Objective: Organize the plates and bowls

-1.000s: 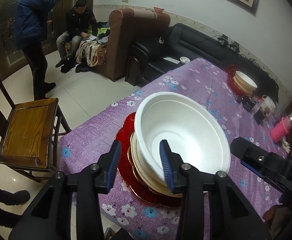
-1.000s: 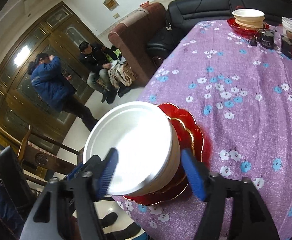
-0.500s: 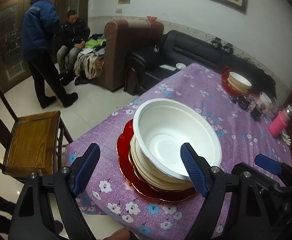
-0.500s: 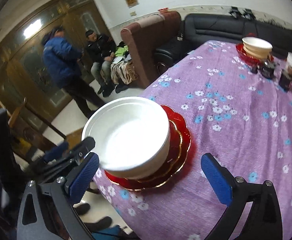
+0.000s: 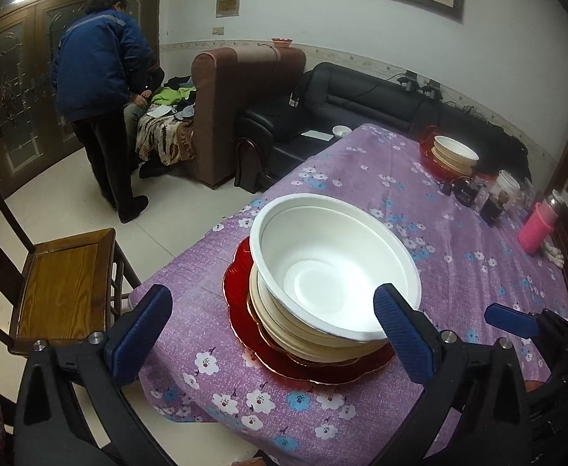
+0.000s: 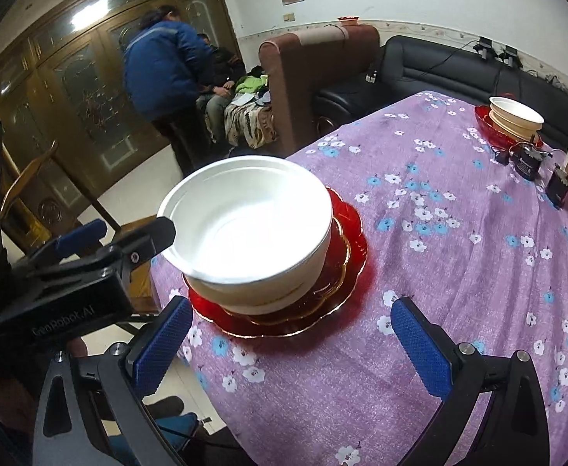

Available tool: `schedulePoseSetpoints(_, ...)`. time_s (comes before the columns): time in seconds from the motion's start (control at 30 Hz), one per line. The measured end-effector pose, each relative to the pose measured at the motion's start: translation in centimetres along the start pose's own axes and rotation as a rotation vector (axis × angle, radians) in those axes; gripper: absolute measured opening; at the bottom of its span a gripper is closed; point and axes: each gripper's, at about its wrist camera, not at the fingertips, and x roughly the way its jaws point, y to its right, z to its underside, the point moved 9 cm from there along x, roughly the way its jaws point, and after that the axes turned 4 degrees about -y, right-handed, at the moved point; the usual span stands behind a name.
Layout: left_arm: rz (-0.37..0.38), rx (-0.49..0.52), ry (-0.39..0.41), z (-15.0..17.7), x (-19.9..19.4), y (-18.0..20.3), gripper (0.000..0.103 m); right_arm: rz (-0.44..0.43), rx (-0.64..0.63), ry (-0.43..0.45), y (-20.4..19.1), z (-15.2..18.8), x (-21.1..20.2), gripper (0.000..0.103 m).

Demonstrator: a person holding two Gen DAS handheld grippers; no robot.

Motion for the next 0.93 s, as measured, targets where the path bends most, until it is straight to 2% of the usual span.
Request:
schedulePoseSetpoints(0.37,0.021,0.003,-0.035,0.6,0.6,0.3,0.103,-0.002,-0.023,-0.010,-0.3,0.1,0.4,0.102)
schedulePoseSetpoints(0.5,0.069,0.031,-0.078,1.2,1.0,1.3,0.103,-0.004,-0.021,-0.010,-0.3,0.2,0.6,0.102)
schedulePoseSetpoints(0.63,0.052,0.029,-0.102,1.7,1.4,1.4,0.103,0.006,-0.026,-0.014,-0.3,0.3,0.8,0.102)
schedulePoseSetpoints(0.8,0.011,0.017,-0.059,1.5,0.9,1.0,0.103,-0.004,-0.026,-0.013,-0.4,0.5,0.9,0.103)
schedulePoseSetpoints(0.93,0.020,0.025,-0.074,1.5,1.3,1.2,0.103,-0.005,-0.028,-0.007,-0.5,0.3,0.8,0.103)
